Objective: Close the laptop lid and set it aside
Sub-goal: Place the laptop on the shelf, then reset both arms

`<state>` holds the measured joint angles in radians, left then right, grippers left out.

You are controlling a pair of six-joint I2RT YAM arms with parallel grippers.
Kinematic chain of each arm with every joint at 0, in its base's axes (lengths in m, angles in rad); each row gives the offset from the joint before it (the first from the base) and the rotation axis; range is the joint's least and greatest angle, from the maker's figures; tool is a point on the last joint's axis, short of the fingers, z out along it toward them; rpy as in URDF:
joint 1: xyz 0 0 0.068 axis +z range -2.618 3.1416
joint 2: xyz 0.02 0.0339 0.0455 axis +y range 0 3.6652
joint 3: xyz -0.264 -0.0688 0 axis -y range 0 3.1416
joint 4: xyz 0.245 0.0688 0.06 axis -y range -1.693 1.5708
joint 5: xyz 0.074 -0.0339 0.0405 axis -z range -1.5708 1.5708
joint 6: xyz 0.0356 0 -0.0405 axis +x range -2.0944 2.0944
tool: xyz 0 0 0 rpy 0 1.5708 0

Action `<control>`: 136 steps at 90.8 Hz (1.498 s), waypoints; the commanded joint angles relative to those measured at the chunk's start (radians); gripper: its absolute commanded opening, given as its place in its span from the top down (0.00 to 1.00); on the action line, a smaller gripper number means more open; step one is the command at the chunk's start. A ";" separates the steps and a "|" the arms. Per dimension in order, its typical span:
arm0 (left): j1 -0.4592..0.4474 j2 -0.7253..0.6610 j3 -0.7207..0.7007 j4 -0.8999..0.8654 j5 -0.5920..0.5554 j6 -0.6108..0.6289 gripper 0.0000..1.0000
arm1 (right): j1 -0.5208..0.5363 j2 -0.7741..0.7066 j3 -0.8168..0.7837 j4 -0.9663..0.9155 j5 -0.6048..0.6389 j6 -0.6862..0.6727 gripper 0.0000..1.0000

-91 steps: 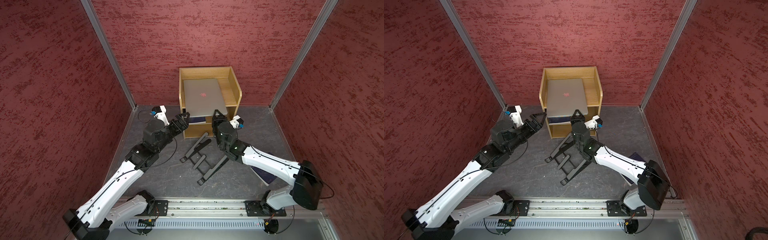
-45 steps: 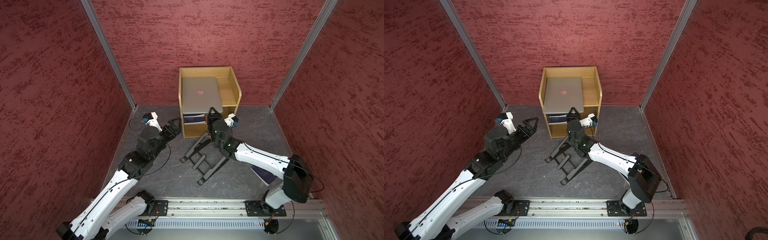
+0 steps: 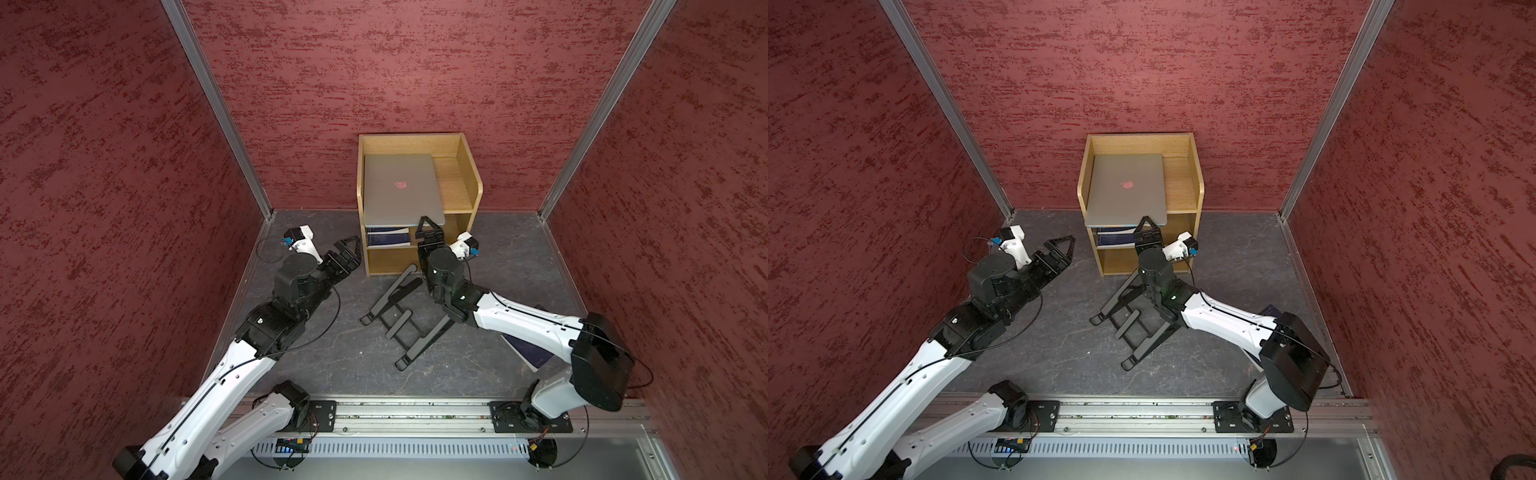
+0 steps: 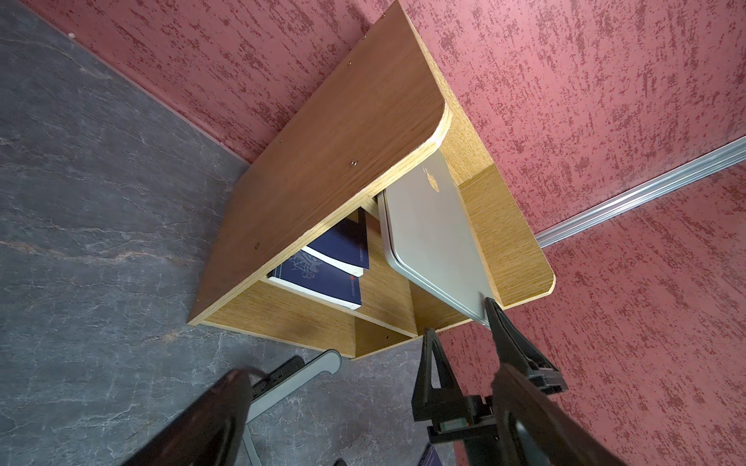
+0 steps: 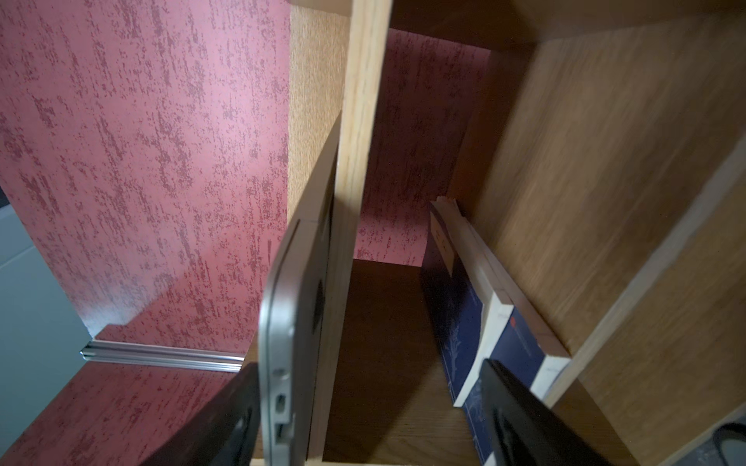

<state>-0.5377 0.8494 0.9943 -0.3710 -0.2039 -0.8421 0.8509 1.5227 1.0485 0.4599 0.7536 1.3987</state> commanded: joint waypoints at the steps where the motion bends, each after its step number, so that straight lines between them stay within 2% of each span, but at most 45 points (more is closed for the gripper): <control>1: 0.010 -0.012 -0.010 -0.015 -0.011 0.043 0.01 | -0.001 -0.060 -0.020 0.023 -0.050 -0.111 0.05; 16: 0.014 -0.023 -0.014 -0.017 -0.042 0.128 0.00 | -0.002 -0.204 -0.060 -0.110 -0.174 -0.228 0.02; 27: 0.015 -0.025 -0.013 -0.006 -0.059 0.230 0.00 | -0.001 -0.350 -0.128 -0.169 -0.293 -0.413 0.02; 35: 0.015 -0.032 -0.013 -0.001 -0.104 0.300 0.00 | -0.002 -0.441 -0.119 -0.349 -0.321 -0.575 0.02; 45: 0.017 -0.039 -0.032 0.024 -0.176 0.374 0.00 | -0.001 -0.581 -0.137 -0.520 -0.247 -0.747 0.01; 54: 0.021 -0.016 -0.038 0.030 -0.293 0.442 0.00 | -0.001 -0.719 -0.214 -0.539 -0.113 -0.894 0.02; 71: 0.045 0.028 -0.133 0.186 -0.397 0.578 0.00 | -0.006 -0.855 -0.333 -0.463 0.194 -1.294 0.01; 82: 0.126 0.059 -0.211 0.277 -0.457 0.595 0.00 | -0.070 -0.865 -0.452 -0.248 0.240 -1.518 0.02; 88: 0.213 0.080 -0.244 0.296 -0.400 0.567 0.00 | -0.175 -0.834 -0.498 -0.181 0.225 -1.509 0.02; 98: 0.340 0.127 -0.322 0.399 -0.298 0.541 0.00 | -0.425 -0.742 -0.506 -0.267 0.061 -1.336 0.02; 104: 0.401 0.146 -0.383 0.476 -0.248 0.555 0.00 | -0.532 -0.660 -0.526 -0.233 -0.013 -1.298 0.02; 118: 0.525 0.184 -0.523 0.661 -0.156 0.584 0.00 | -0.648 -0.402 -0.561 0.001 -0.067 -1.359 0.02; 128: 0.602 0.238 -0.551 0.685 -0.034 0.615 0.00 | -0.674 -0.302 -0.576 0.085 -0.124 -1.370 0.02; 136: 0.616 0.290 -0.594 0.770 -0.025 0.644 0.00 | -0.684 -0.254 -0.620 0.164 -0.190 -1.360 0.02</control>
<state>0.0589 1.0981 0.4416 0.2447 -0.3206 -0.2527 0.1837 1.2293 0.4675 0.4423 0.6796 0.0475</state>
